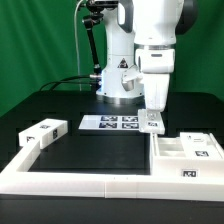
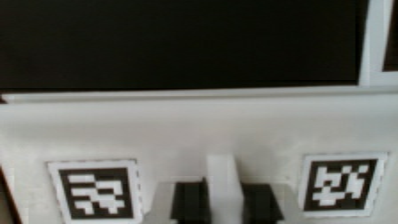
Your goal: Assemble cabinet
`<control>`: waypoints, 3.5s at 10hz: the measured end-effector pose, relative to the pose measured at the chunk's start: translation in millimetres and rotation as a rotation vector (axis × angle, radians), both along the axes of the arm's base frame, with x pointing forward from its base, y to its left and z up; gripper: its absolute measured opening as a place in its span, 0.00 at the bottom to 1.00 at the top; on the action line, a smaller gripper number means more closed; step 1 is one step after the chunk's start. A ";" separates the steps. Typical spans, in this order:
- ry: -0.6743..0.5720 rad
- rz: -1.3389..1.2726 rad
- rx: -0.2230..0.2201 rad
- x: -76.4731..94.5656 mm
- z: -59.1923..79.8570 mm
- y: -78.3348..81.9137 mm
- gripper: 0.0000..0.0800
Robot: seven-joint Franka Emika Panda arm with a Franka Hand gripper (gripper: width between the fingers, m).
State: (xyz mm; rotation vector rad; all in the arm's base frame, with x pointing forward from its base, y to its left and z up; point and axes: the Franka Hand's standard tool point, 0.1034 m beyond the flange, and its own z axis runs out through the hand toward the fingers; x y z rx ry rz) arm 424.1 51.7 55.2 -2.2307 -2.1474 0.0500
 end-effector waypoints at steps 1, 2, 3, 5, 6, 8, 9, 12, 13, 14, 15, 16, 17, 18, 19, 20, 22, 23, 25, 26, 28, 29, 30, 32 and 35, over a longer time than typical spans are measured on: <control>0.004 -0.001 -0.001 -2.0 -1.0 -0.8 0.09; -0.018 -0.002 0.005 0.1 -0.6 0.6 0.09; -0.082 -0.001 0.023 1.5 -0.6 5.0 0.09; -0.087 -0.005 0.026 1.1 -1.0 4.8 0.09; -0.086 -0.007 0.020 9.8 3.5 3.7 0.09; -0.117 -0.019 0.029 12.6 6.0 5.7 0.09; -0.117 -0.020 0.029 12.7 5.7 5.6 0.09; -0.110 -0.025 0.027 30.2 7.7 6.2 0.09; -0.110 -0.025 0.029 30.2 6.6 6.3 0.09; -0.108 -0.025 0.028 29.5 6.0 6.1 0.09; -0.108 -0.026 0.028 29.4 5.8 6.0 0.09; -0.106 -0.025 0.028 29.6 5.6 6.2 0.09; -0.108 -0.024 0.030 32.6 5.8 7.3 0.09; -0.109 -0.035 0.031 37.0 6.7 10.7 0.09; -0.107 -0.039 0.033 41.5 6.6 15.1 0.09; -0.099 -0.043 0.033 41.9 5.2 17.6 0.09; -0.102 -0.044 0.036 40.8 4.5 19.3 0.09; -0.101 -0.045 0.036 40.6 4.3 18.8 0.09; -0.102 -0.045 0.036 41.0 4.4 18.4 0.09; -0.104 -0.046 0.036 42.8 5.0 18.4 0.09; -0.091 -0.044 0.032 42.9 3.8 16.2 0.09; -0.083 -0.046 0.029 42.5 3.3 12.4 0.09; -0.079 -0.036 0.029 42.0 2.0 9.1 0.09; -0.079 -0.038 0.029 41.9 1.9 9.0 0.09; -0.071 -0.027 0.026 41.8 1.6 8.2 0.09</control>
Offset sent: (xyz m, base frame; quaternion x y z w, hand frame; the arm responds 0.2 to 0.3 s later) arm 0.0000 0.0000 0.0000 -0.1296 0.0000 0.0000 0.9916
